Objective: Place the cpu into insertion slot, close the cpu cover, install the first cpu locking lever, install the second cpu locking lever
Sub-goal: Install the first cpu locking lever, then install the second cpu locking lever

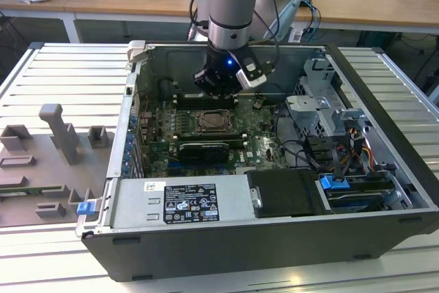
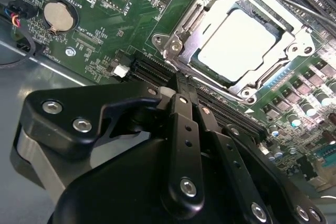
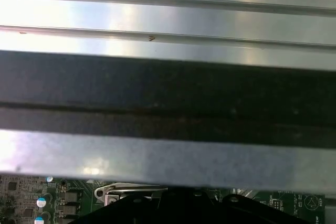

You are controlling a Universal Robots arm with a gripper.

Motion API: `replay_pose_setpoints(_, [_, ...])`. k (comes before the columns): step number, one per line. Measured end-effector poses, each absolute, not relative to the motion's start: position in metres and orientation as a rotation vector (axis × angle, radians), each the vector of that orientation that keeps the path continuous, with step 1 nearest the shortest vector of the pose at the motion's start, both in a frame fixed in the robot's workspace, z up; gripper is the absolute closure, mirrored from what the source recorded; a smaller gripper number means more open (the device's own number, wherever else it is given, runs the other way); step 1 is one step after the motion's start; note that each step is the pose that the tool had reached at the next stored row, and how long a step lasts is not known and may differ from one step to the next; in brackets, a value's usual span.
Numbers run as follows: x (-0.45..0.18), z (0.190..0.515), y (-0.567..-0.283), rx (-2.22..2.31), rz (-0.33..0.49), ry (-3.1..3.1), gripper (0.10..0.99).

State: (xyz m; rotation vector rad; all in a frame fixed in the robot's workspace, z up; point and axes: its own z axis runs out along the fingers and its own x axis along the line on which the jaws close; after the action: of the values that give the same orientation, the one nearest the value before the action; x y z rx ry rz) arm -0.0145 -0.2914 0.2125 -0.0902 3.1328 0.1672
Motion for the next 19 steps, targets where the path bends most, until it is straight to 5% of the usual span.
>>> replay_pose_setpoints(19, [-0.014, 0.223, -0.302, -0.090, 0.167, 3.133, 0.980])
